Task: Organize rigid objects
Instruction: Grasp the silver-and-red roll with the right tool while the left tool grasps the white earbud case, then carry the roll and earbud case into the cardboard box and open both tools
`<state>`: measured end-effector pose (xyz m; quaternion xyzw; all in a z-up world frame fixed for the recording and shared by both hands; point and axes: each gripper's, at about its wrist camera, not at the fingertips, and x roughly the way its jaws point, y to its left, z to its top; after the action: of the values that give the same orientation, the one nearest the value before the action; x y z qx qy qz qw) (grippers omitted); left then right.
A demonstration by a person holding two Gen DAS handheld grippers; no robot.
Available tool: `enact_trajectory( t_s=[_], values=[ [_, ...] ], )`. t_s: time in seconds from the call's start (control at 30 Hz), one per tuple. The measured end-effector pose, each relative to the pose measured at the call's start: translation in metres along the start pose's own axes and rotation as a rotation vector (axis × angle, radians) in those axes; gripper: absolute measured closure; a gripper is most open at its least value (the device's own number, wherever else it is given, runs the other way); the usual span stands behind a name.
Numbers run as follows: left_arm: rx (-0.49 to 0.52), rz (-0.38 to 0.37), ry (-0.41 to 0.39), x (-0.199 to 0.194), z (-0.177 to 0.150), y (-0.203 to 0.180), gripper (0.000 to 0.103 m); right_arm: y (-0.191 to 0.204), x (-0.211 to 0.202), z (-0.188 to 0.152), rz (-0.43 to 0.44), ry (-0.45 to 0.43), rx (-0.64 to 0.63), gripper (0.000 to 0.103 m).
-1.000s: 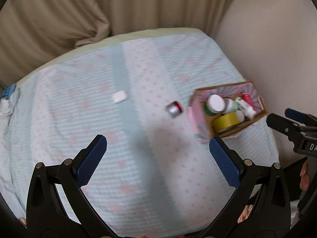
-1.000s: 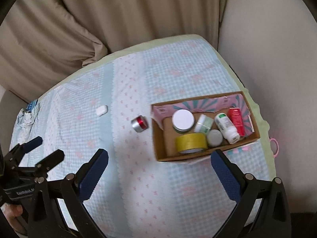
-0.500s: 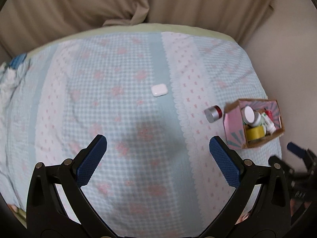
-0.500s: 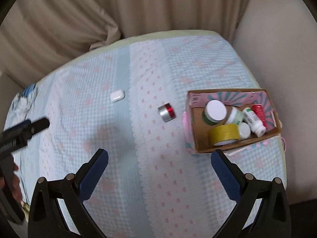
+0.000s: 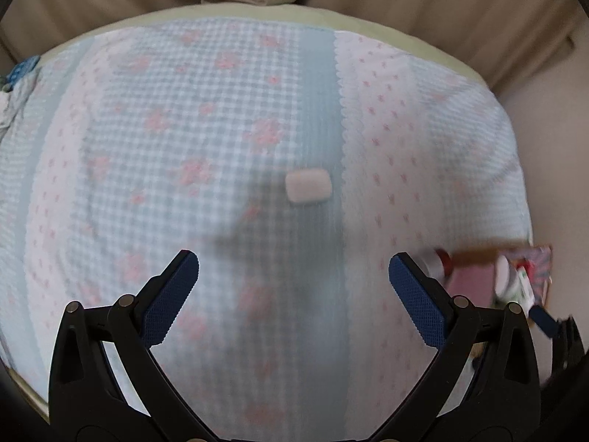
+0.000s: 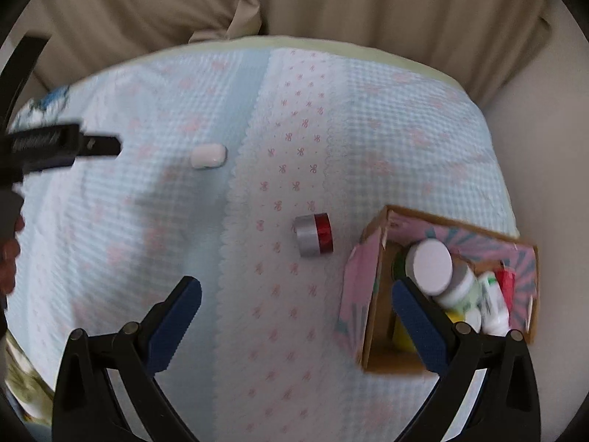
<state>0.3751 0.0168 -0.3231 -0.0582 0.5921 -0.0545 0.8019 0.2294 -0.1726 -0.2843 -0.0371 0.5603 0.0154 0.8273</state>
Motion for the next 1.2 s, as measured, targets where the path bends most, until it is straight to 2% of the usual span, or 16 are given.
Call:
enact_trajectory(
  t_s=[0.07, 0.17, 0.37, 0.47, 0.57, 0.7, 0.77, 0.9, 1.0, 1.07, 1.13, 1.2],
  values=[
    [-0.016, -0.008, 0.008, 0.028, 0.012, -0.008, 0.000, 0.002, 0.022, 0.008, -0.026, 0.010, -0.048, 0.000],
    [-0.011, 0.003, 0.027, 0.066, 0.025, -0.018, 0.000, 0.005, 0.054, 0.015, -0.076, 0.019, -0.113, 0.006],
    [-0.013, 0.038, 0.058, 0.125, 0.036, -0.025, 0.001, 0.008, 0.112, 0.026, -0.153, 0.058, -0.148, 0.013],
    [-0.029, 0.052, 0.066, 0.144, 0.042, -0.023, 0.004, 0.009, 0.134, 0.028, -0.156, 0.099, -0.139, 0.018],
    [-0.040, 0.066, 0.065, 0.156, 0.048, -0.021, 0.004, 0.009, 0.152, 0.029, -0.158, 0.142, -0.138, 0.028],
    [-0.031, 0.093, 0.078, 0.172, 0.054, -0.024, 0.007, 0.014, 0.163, 0.031, -0.193, 0.153, -0.171, 0.029],
    [-0.020, 0.105, 0.090, 0.177, 0.055, -0.026, 0.015, 0.016, 0.167, 0.032, -0.198, 0.164, -0.178, 0.029],
    [-0.007, 0.119, 0.097, 0.185, 0.055, -0.030, 0.017, 0.017, 0.173, 0.031, -0.188, 0.186, -0.172, 0.031],
    [0.003, 0.129, 0.090, 0.187, 0.054, -0.031, 0.029, 0.010, 0.184, 0.034, -0.160, 0.217, -0.152, 0.044],
    [0.011, 0.119, 0.085, 0.185, 0.051, -0.031, 0.044, 0.007, 0.190, 0.034, -0.142, 0.238, -0.142, 0.049],
    [0.022, 0.123, 0.081, 0.183, 0.050, -0.030, 0.044, 0.004, 0.190, 0.035, -0.145, 0.236, -0.140, 0.064],
    [0.027, 0.121, 0.076, 0.182, 0.047, -0.029, 0.044, -0.003, 0.189, 0.038, -0.137, 0.238, -0.128, 0.065]
  ],
)
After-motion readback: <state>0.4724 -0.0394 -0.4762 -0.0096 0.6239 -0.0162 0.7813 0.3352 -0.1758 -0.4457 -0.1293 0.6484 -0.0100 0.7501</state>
